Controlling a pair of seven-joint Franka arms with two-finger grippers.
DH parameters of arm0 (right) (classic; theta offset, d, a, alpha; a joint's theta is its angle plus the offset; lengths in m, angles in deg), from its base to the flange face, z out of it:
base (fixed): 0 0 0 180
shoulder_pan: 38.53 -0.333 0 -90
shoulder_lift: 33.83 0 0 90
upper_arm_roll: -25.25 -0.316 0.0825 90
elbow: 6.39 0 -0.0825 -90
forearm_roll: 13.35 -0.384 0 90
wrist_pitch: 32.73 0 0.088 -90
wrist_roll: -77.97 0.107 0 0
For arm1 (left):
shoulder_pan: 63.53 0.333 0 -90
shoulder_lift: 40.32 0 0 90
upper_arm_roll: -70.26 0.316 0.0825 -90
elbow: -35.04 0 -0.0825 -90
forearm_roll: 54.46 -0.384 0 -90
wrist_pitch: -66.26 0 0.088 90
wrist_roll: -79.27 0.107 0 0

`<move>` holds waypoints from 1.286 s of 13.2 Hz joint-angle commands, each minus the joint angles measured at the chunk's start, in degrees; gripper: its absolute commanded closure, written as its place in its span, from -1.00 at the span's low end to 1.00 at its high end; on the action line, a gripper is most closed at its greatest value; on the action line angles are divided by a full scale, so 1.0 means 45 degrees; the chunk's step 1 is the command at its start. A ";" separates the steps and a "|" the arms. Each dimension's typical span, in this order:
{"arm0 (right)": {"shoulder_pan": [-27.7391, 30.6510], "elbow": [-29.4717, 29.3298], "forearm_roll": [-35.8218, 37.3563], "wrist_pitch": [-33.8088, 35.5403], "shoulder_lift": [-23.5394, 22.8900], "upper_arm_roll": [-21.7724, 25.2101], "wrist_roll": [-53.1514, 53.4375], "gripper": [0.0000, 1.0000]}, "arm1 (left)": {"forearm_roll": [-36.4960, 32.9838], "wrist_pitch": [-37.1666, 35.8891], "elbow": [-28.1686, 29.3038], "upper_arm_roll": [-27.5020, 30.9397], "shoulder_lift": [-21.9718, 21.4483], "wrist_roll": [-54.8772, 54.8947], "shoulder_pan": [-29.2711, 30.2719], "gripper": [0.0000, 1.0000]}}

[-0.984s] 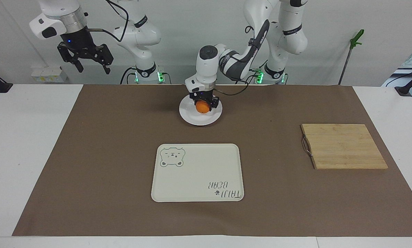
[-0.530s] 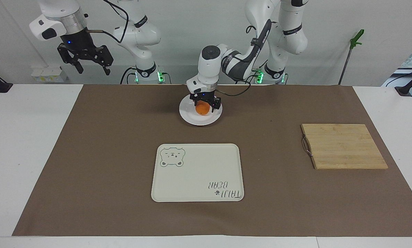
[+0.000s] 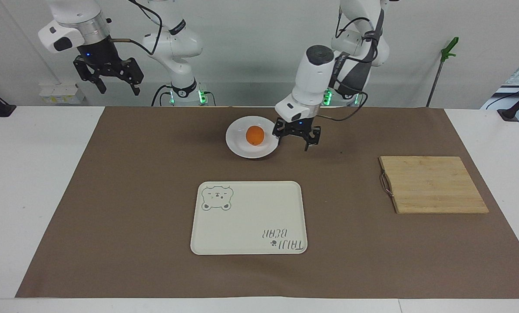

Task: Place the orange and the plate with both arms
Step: 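Open the left gripper and withdraw it back to the board edge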

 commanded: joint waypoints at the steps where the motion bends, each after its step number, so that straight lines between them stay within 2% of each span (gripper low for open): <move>1: 0.0608 0.0632 -0.1177 -0.0223 0.0094 -0.0060 -0.0031 -1.00 | -0.0143 -0.1353 -0.1353 -0.0162 -0.0016 0.1647 0.1921 -1.00; 4: 0.0899 0.1218 -0.1977 -0.0652 0.0114 -0.0041 0.0359 -1.00 | -0.0162 -0.2993 -0.2820 -0.0162 -0.0034 0.4008 0.3875 -1.00; 9: 0.1682 0.2506 -0.4047 -0.1414 0.0172 -0.0041 -0.0343 -1.00 | -0.0746 -0.6313 -0.5241 -0.0064 -0.0132 0.5596 0.5558 -1.00; 10: 0.2089 0.2954 -0.5133 -0.1454 0.0288 -0.0041 -0.0401 -1.00 | -0.0787 -0.6745 -0.5711 -0.0026 -0.0151 0.5812 0.5831 -1.00; 12: 0.2425 0.3737 -0.6157 -0.1532 0.0465 -0.0041 -0.0751 -1.00 | -0.0788 -0.7664 -0.5832 -0.0103 -0.0617 0.6164 0.6379 -1.00; 13: 0.2425 0.4165 -0.6353 -0.1532 0.0562 -0.0041 -0.1140 -1.00 | -0.0691 -0.7977 -0.5813 -0.0065 -0.1181 0.6165 0.6400 -1.00; 14: 0.2445 0.4924 -0.6897 -0.1745 0.0892 -0.0041 -0.1569 -1.00 | -0.0670 -0.8444 -0.5678 -0.0084 -0.1670 0.6107 0.6400 -1.00; 16: 0.2387 0.7284 -0.7485 -0.3264 0.2159 -0.0041 -0.2332 -1.00 | -0.0670 -0.9460 -0.5618 -0.0142 -0.1811 0.5776 0.6400 -1.00; 17: 0.2309 0.8010 -0.7913 -0.3580 0.2474 -0.0041 -0.2567 -1.00 | -0.0670 -0.9484 -0.5598 -0.0142 -0.1850 0.5756 0.6420 -1.00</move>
